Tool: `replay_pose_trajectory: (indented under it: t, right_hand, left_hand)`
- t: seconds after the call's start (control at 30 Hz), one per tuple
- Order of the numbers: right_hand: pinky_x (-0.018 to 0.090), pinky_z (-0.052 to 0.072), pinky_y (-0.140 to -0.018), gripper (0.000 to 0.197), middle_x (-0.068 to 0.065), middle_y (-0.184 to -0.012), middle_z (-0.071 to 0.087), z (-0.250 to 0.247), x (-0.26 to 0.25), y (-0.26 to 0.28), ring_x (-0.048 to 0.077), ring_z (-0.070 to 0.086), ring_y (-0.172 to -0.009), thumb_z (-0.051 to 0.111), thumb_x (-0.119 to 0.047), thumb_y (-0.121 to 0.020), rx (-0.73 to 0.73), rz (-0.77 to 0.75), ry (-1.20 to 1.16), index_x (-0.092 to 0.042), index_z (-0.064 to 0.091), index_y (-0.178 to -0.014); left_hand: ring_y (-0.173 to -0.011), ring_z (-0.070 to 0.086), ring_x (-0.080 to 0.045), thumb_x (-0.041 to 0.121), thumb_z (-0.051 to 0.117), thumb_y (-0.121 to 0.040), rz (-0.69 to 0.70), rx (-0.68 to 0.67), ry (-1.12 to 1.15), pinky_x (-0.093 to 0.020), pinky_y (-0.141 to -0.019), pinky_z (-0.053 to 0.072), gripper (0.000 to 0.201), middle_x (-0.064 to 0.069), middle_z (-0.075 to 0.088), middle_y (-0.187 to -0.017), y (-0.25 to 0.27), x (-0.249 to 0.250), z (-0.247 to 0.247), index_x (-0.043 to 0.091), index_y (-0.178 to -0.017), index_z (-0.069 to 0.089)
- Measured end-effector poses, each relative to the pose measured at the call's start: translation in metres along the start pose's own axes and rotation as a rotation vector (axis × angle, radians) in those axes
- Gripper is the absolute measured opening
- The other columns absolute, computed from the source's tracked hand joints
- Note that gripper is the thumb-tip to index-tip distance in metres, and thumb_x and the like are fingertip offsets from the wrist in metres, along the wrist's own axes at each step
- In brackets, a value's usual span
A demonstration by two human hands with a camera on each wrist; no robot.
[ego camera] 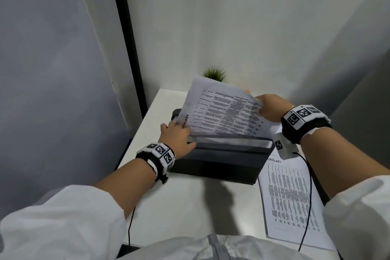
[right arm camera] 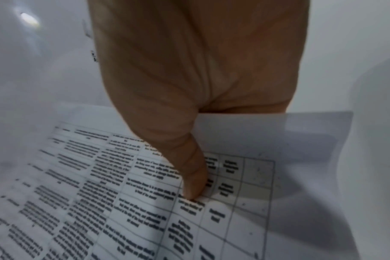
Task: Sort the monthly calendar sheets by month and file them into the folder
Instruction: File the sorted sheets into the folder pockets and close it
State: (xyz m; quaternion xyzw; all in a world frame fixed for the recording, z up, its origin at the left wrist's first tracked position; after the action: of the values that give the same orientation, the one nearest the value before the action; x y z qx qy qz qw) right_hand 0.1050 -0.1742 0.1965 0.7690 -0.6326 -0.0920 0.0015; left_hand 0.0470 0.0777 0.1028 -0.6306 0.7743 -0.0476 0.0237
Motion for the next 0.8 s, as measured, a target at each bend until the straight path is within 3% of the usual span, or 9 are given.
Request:
replay_pose_trajectory:
  t: [0.1, 0.27, 0.4, 0.47, 0.57, 0.7, 0.8]
  right_hand:
    - [0.027, 0.037, -0.068, 0.014, 0.007, -0.086, 0.061, -0.003, 0.001, 0.0, 0.025, 0.053, -0.078, 0.049, -0.008, -0.09, 0.001, -0.003, 0.003, -0.018, 0.056, -0.083]
    - [0.027, 0.039, -0.069, 0.025, 0.009, -0.098, 0.067, 0.003, -0.003, -0.01, 0.024, 0.053, -0.078, 0.046, -0.003, -0.09, 0.003, -0.007, 0.034, -0.018, 0.063, -0.099]
    - [0.028, 0.038, -0.071, 0.015, 0.008, -0.094, 0.063, -0.009, 0.007, -0.014, 0.023, 0.052, -0.08, 0.049, -0.011, -0.092, 0.035, 0.007, 0.006, -0.019, 0.061, -0.096]
    - [0.029, 0.038, -0.071, 0.015, 0.008, -0.093, 0.063, -0.012, 0.01, -0.015, 0.024, 0.052, -0.079, 0.049, -0.013, -0.093, 0.036, -0.001, 0.017, -0.019, 0.062, -0.098]
    - [0.029, 0.039, -0.07, 0.015, 0.01, -0.094, 0.066, -0.014, 0.013, -0.019, 0.024, 0.053, -0.077, 0.05, -0.012, -0.092, 0.049, 0.002, 0.019, -0.024, 0.056, -0.087]
    - [0.029, 0.041, -0.072, 0.021, 0.012, -0.101, 0.067, -0.006, 0.012, -0.026, 0.024, 0.053, -0.08, 0.049, -0.012, -0.092, 0.012, 0.003, 0.043, -0.014, 0.065, -0.105]
    - [0.03, 0.042, -0.072, 0.022, 0.013, -0.102, 0.067, -0.003, 0.005, -0.03, 0.025, 0.055, -0.081, 0.047, -0.01, -0.092, -0.015, -0.009, 0.064, -0.012, 0.065, -0.105]
  left_hand:
    - [-0.115, 0.043, -0.028, 0.055, 0.044, -0.084, -0.054, -0.033, 0.0, -0.046, -0.096, 0.03, 0.041, -0.004, 0.061, -0.11, 0.0, -0.001, 0.003, 0.023, -0.099, 0.065]
    - [-0.116, 0.036, -0.03, 0.06, 0.045, -0.083, -0.107, -0.005, -0.048, -0.047, -0.098, 0.03, 0.048, -0.007, 0.048, -0.125, -0.001, -0.005, -0.001, 0.025, -0.11, 0.066]
    - [-0.111, 0.037, -0.029, 0.063, 0.042, -0.081, -0.166, 0.007, -0.08, -0.051, -0.097, 0.026, 0.049, -0.003, 0.057, -0.114, 0.001, -0.009, -0.002, 0.028, -0.104, 0.068]
    - [-0.112, 0.037, -0.029, 0.065, 0.041, -0.081, -0.182, -0.008, -0.069, -0.049, -0.096, 0.027, 0.051, -0.005, 0.058, -0.115, 0.0, -0.009, 0.0, 0.029, -0.105, 0.068]
    - [-0.115, 0.037, -0.03, 0.066, 0.043, -0.084, -0.188, -0.037, -0.02, -0.042, -0.094, 0.032, 0.055, -0.01, 0.055, -0.122, -0.001, -0.01, 0.003, 0.027, -0.114, 0.066]
    - [-0.12, 0.035, -0.03, 0.065, 0.05, -0.084, -0.216, -0.052, 0.098, -0.04, -0.101, 0.034, 0.054, -0.011, 0.048, -0.122, -0.003, -0.012, 0.004, 0.027, -0.12, 0.064]
    - [-0.118, 0.035, -0.028, 0.063, 0.054, -0.083, -0.236, -0.021, 0.174, -0.037, -0.102, 0.034, 0.054, -0.01, 0.04, -0.121, -0.005, -0.014, 0.001, 0.031, -0.127, 0.06]
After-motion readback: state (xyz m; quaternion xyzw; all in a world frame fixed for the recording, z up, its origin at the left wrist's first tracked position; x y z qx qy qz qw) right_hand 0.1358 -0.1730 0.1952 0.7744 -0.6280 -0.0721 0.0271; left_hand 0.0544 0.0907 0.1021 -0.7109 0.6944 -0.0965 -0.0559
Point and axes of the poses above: each hand's wrist, its own y-axis away from the middle knuckle, its own z-axis out of the palm, x = y × z, the point moved 10 cm from there along -y, towards the middle knuckle
